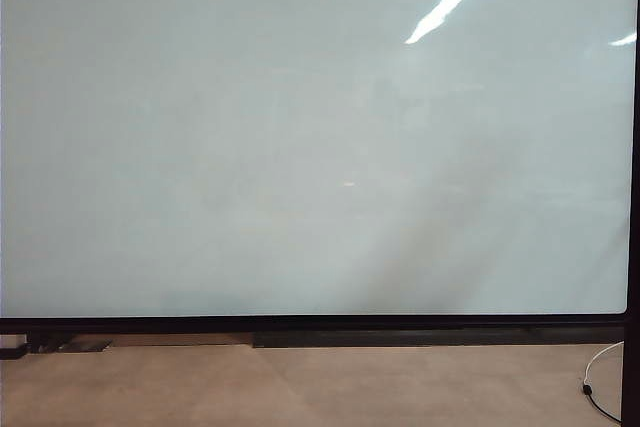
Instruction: Pick up the pen on the shelf to the right of the whiteboard and draw a rectangle.
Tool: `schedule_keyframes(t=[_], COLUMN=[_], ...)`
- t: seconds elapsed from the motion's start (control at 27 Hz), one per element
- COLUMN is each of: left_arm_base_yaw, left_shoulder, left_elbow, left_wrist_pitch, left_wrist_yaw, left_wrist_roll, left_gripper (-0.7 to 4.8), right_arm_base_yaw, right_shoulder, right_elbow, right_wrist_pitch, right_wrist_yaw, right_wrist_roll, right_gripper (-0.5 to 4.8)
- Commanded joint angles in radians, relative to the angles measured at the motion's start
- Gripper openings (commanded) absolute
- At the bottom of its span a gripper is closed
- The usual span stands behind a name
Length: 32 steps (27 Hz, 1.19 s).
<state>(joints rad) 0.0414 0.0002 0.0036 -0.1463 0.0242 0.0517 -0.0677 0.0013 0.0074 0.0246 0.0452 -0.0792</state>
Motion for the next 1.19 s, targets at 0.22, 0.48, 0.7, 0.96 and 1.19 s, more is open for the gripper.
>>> schedule_keyframes(t=[0.22,0.48,0.7,0.96,1.19], left_arm_base_yaw=[0.000,0.000,0.000,0.000,0.000], left_shoulder=[0.000,0.000,0.000,0.000,0.000], left_elbow=[0.003,0.004,0.003,0.003,0.004], left_wrist_pitch=[0.011,0.011,0.011,0.012,0.012], left_wrist_yaw=[0.002,0.002,0.002,0.002,0.002], left_wrist_roll=[0.000,0.000,0.000,0.000,0.000], left_gripper=[-0.05,-0.05,-0.05,-0.05,-0.05], right_arm_base_yaw=[0.001,0.003,0.026,0.045,-0.203], right_shoulder=[0.000,0.000,0.000,0.279,0.566], right_elbow=[-0.007,-0.007,0.011,0.324,0.566], right_wrist_pitch=[0.010,0.012,0.192,0.168,0.203], right_wrist_yaw=[0.005,-0.030,-0.299,-0.247,-0.503], right_wrist_roll=[0.003,0.030,0.207,0.087,0.154], right_gripper=[-0.09,-0.09,-0.09,-0.09,0.32])
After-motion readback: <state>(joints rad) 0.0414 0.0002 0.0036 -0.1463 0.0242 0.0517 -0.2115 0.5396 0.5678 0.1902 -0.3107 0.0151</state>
